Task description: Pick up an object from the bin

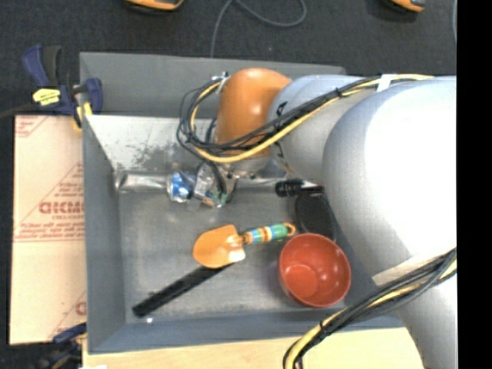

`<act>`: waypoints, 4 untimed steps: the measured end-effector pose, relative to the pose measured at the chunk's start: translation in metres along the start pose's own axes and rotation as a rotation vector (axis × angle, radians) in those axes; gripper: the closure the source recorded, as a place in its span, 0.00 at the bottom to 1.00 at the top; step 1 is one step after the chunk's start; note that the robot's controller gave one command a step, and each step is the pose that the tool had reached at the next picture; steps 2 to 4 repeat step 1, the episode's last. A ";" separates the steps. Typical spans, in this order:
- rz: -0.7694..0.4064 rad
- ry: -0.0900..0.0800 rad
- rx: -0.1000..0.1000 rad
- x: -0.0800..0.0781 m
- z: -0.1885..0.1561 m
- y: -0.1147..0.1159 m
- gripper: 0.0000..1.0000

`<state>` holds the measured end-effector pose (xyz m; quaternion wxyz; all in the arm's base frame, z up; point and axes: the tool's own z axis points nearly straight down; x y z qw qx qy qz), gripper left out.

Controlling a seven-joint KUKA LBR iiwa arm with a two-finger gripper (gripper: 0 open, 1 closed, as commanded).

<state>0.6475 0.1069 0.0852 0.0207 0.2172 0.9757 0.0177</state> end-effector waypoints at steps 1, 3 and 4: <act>0.064 0.010 0.002 0.003 0.007 0.003 1.00; 0.064 0.010 0.002 0.003 0.007 0.003 1.00; 0.064 0.010 0.002 0.003 0.007 0.003 1.00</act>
Offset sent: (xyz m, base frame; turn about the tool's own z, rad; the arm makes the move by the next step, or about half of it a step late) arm 0.0001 -0.0046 0.0187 0.0435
